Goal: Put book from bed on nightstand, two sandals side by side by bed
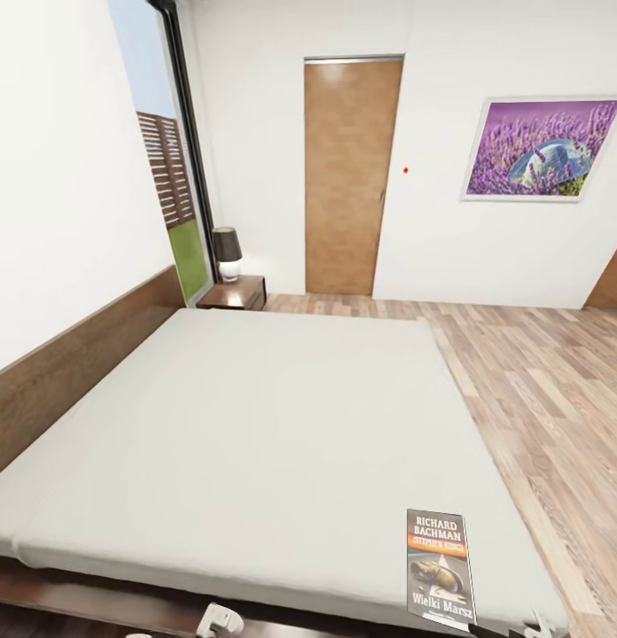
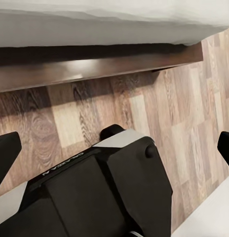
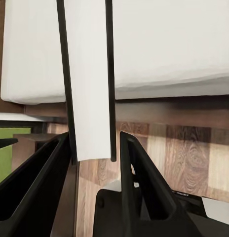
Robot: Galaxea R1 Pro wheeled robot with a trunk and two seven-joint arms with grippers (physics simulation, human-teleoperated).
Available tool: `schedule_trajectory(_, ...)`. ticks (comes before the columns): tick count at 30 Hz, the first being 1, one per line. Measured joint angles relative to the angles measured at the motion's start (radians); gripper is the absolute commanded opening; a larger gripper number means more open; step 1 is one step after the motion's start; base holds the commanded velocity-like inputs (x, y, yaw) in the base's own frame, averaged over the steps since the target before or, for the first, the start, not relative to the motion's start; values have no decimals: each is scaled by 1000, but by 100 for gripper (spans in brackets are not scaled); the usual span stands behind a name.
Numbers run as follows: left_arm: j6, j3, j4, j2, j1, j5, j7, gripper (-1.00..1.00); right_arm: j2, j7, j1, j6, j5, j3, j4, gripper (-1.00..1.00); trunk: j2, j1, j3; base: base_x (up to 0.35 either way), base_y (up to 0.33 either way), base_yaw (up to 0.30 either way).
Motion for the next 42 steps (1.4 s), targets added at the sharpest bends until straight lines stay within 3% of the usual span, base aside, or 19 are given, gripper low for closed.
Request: schedule_trajectory(42,0,0,1,-5,0,2,0,100,8,-3,0,-14,5,3,-1,-100,0,0,68,0,0,-35)
